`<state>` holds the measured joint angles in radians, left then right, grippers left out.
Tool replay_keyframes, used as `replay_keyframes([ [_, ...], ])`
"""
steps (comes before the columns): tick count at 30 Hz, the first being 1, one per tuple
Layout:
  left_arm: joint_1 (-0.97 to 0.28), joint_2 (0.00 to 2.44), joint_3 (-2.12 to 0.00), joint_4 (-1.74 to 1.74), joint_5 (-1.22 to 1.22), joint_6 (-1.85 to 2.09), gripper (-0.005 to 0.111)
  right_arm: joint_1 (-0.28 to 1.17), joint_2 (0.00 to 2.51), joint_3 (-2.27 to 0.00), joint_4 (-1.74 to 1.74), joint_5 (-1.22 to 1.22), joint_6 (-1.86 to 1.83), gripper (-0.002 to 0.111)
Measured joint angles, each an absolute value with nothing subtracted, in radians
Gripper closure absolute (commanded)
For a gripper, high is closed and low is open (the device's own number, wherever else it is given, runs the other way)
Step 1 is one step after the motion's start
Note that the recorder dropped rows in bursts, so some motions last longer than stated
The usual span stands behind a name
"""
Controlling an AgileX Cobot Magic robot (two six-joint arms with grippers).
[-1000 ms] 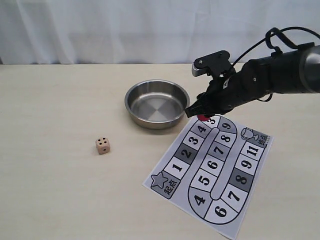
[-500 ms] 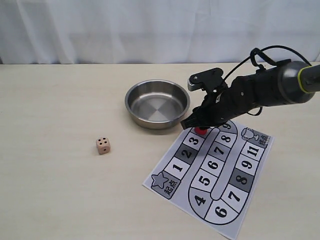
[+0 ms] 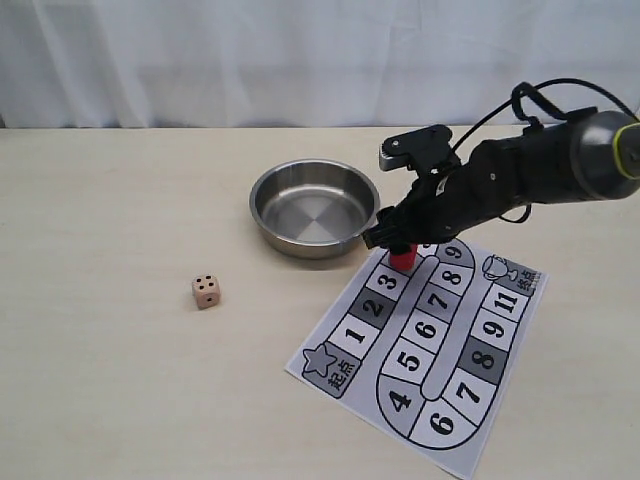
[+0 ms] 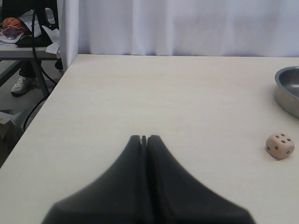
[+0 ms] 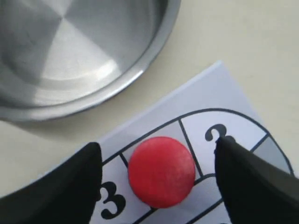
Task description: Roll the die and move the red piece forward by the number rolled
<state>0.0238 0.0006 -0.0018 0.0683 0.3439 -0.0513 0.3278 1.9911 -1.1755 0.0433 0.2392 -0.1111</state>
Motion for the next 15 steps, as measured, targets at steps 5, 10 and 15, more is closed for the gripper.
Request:
replay_keyframes([
  [5, 0.024, 0.001, -0.002, 0.068, 0.344, -0.051, 0.107, 0.319, 1.89, -1.176, 0.043, 0.343, -0.072, 0.097],
  [10, 0.024, 0.001, -0.002, 0.068, 0.344, -0.051, 0.107, 0.193, 1.8, -1.176, 0.038, 0.521, -0.058, 0.104],
  [15, 0.024, 0.001, -0.002, 0.068, 0.344, -0.051, 0.107, 0.078, 1.767, -1.176, 0.042, 0.591, -0.04, 0.104],
])
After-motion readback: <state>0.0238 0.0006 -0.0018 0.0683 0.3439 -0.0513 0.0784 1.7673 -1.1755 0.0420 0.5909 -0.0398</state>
